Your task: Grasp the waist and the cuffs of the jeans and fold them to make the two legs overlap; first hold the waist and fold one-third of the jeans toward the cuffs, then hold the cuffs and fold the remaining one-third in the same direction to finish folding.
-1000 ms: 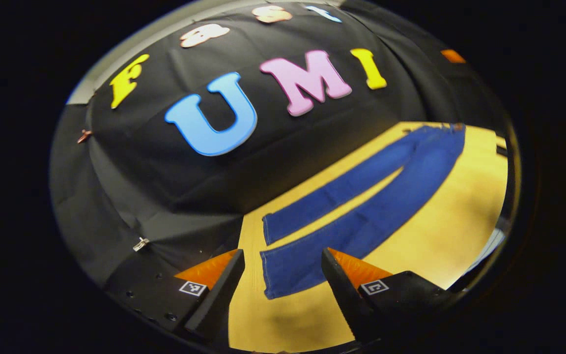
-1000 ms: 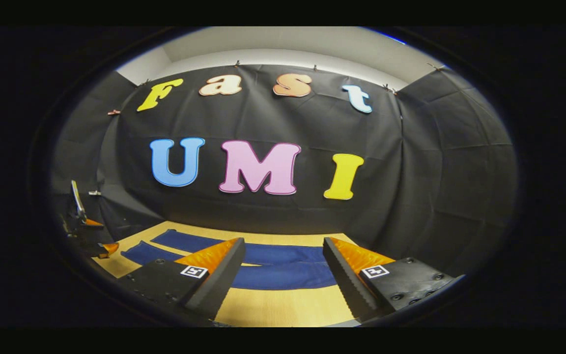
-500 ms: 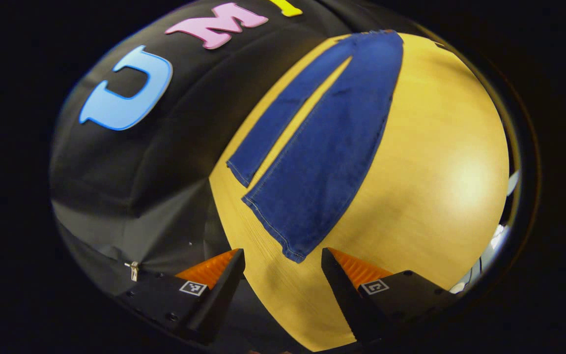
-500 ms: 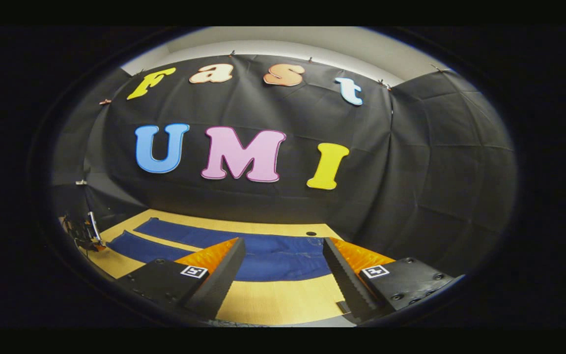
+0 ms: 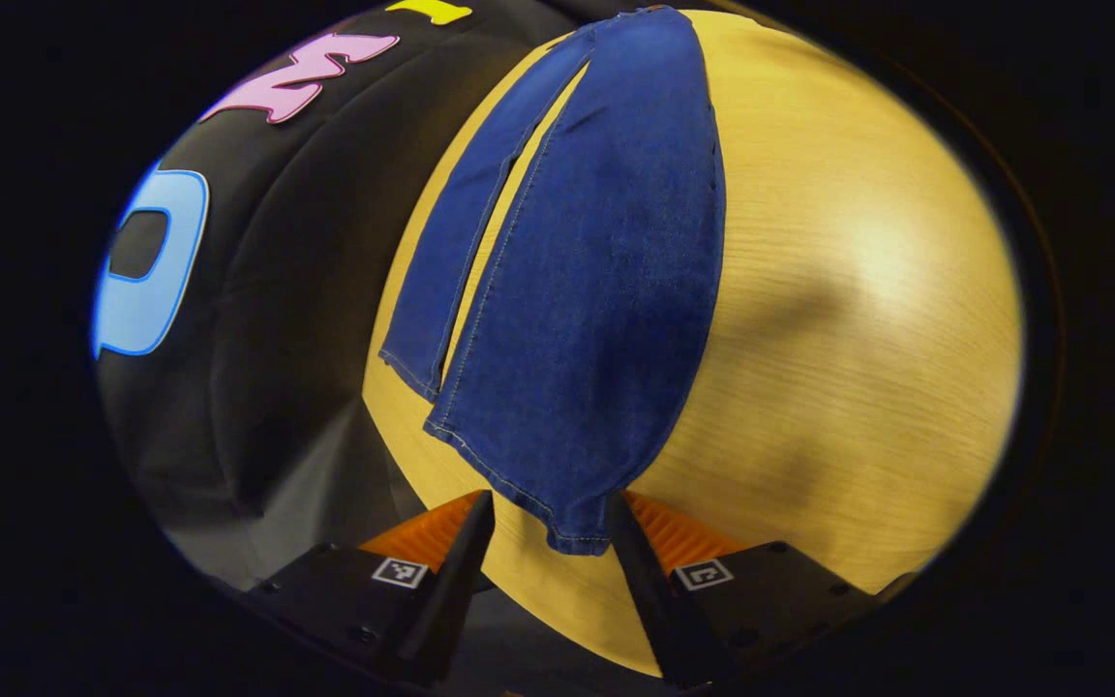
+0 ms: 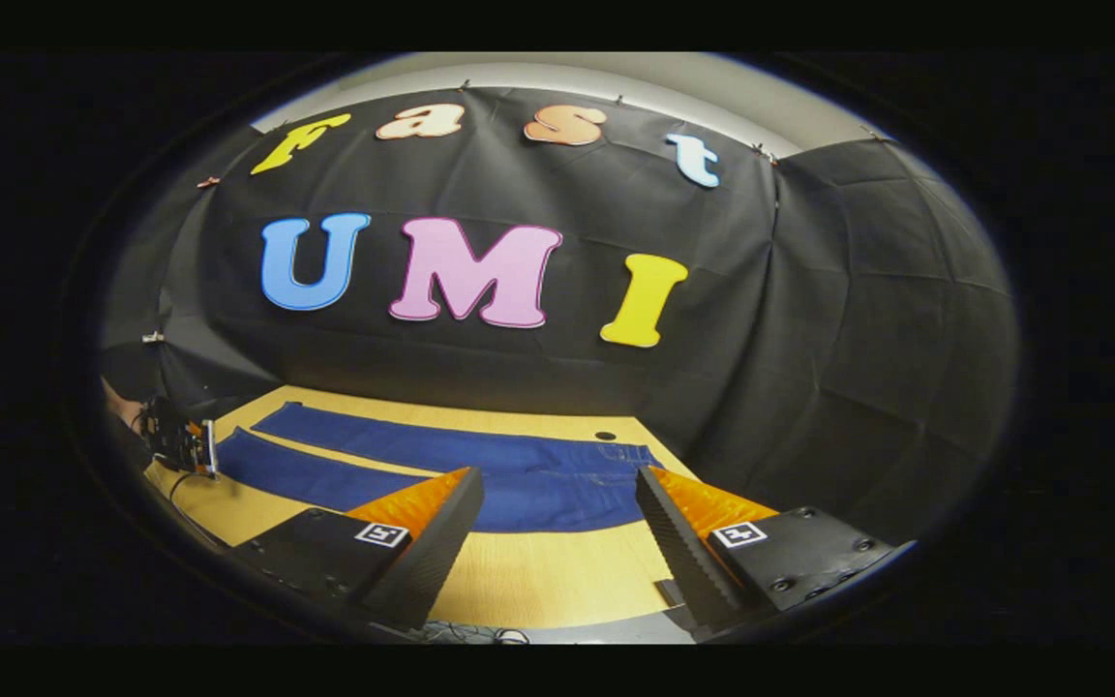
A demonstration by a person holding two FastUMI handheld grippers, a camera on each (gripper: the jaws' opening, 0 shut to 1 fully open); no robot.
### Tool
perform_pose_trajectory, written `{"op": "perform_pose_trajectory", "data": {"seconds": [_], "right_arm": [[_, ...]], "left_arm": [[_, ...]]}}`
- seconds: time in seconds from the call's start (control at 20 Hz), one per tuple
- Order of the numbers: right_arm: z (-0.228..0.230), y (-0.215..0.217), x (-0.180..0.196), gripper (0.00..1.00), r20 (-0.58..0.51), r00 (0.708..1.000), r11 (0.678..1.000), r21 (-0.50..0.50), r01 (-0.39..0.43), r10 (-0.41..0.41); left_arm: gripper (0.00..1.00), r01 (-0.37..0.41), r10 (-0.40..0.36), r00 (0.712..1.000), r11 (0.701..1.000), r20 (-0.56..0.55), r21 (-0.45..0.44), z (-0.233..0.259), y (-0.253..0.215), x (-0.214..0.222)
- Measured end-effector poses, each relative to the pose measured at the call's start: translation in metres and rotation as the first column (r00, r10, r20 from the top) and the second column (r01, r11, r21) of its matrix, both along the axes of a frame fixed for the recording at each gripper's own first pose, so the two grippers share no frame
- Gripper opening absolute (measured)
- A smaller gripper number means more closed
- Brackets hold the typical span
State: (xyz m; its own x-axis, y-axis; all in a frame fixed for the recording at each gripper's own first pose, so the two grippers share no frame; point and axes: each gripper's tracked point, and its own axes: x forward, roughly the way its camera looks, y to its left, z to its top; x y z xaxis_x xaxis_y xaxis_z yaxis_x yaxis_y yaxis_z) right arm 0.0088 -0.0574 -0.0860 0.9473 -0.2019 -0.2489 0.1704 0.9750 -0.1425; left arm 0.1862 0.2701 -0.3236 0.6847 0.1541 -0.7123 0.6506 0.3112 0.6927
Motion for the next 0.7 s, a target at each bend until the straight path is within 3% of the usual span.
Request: {"op": "perform_pose_trajectory", "data": {"seconds": [0.15, 0.3, 0.35, 0.4, 0.55, 0.6, 0.7], "right_arm": [[-0.005, -0.005, -0.001, 0.95, -0.008, 1.0, 1.0, -0.009, 0.003, -0.003], [-0.014, -0.013, 0.0, 0.97, -0.032, 0.999, 1.0, -0.026, 0.002, -0.003], [-0.016, -0.015, 0.001, 0.97, -0.038, 0.999, 1.0, -0.026, 0.002, -0.003], [-0.017, -0.018, 0.002, 0.97, -0.039, 0.999, 1.0, -0.03, -0.002, 0.001], [-0.017, -0.03, 0.02, 0.97, -0.031, 0.999, 0.993, -0.11, -0.042, 0.039], [-0.016, -0.037, 0.03, 0.97, -0.024, 0.998, 0.987, -0.149, -0.064, 0.061], [-0.019, -0.052, 0.054, 0.97, -0.027, 0.993, 0.973, -0.196, -0.122, 0.119]], "left_arm": [[0.65, -0.042, 0.041, 0.998, 0.999, -0.047, -0.027, -0.008, 0.003, 0.017], [0.31, -0.077, 0.072, 0.994, 0.995, -0.08, -0.062, -0.012, 0.003, 0.008], [0.35, -0.089, 0.082, 0.993, 0.993, -0.089, -0.074, -0.014, 0.004, 0.006], [0.22, -0.098, 0.09, 0.991, 0.992, -0.097, -0.083, -0.012, 0.005, 0.004], [0.12, -0.123, 0.111, 0.988, 0.985, -0.105, -0.117, -0.01, 0.002, 0.004], [0.02, -0.125, 0.113, 0.988, 0.986, -0.103, -0.113, -0.011, 0.002, 0.006], [0.06, -0.125, 0.115, 0.988, 0.987, -0.101, -0.103, -0.01, 0.004, 0.007]]}}
